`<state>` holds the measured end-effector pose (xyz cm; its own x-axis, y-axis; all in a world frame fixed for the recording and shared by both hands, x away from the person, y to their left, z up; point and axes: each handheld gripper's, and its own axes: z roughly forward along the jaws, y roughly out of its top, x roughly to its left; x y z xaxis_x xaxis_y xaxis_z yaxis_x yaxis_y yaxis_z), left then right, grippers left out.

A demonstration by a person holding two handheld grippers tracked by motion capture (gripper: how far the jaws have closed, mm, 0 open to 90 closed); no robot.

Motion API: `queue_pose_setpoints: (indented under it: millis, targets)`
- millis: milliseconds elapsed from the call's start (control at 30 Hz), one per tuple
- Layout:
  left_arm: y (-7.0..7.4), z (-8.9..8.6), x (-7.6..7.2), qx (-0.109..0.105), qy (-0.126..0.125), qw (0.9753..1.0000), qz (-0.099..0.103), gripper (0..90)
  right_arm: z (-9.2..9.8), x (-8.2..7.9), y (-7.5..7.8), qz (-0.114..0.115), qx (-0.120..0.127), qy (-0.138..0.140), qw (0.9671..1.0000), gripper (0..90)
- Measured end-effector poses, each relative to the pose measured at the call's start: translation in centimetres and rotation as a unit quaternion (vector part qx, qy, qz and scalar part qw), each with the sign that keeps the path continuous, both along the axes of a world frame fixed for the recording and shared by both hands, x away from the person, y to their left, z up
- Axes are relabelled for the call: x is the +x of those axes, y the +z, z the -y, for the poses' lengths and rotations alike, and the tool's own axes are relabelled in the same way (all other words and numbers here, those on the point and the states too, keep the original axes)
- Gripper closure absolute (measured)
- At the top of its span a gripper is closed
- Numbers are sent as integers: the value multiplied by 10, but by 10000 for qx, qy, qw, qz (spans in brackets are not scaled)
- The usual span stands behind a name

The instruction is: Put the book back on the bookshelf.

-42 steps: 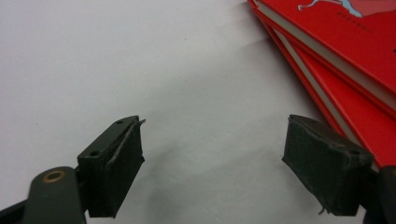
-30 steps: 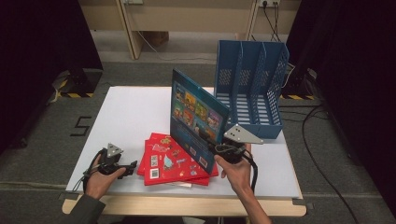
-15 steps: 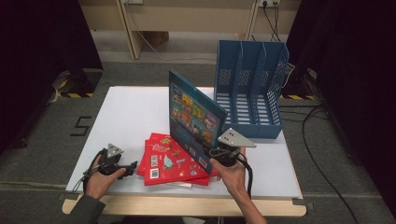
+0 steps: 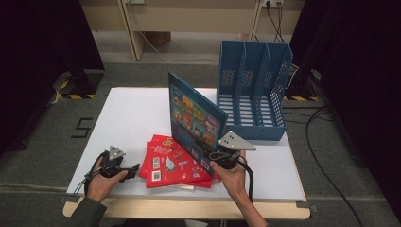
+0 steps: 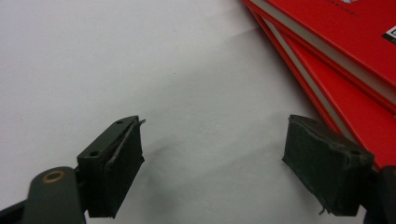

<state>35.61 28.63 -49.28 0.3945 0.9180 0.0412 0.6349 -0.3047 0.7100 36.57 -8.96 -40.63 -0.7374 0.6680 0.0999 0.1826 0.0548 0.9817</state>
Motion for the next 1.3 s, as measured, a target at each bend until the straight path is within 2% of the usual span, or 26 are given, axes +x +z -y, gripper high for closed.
queue_pose_setpoints:
  millis: [100,200,267,367,533,800,1033,1300]
  targets:
    - [0,0,0,7,-8,10000,-8,188,-2,2,-1,90,-64,42,9999,735]
    - [0,0,0,-2,-5,10000,-5,188,-3,3,-2,88,-33,-5,10000,747]
    - [0,0,0,3,-14,10000,-7,188,-3,3,-2,224,-144,-98,9996,779]
    - [0,0,0,-3,-14,10000,-2,188,-2,3,-2,213,-148,-146,9996,794]
    - [0,-1,0,-22,-18,10000,-7,188,-2,6,-1,208,-70,-55,9997,815]
    - [1,-1,0,-23,-19,10000,1,188,-1,5,3,127,-217,43,9997,819]
    - [1,-1,0,-28,-24,10000,1,188,7,5,9,130,-23,184,9997,821]
    - [1,-2,0,-36,-8,10000,15,188,14,2,14,169,-74,126,9998,823]
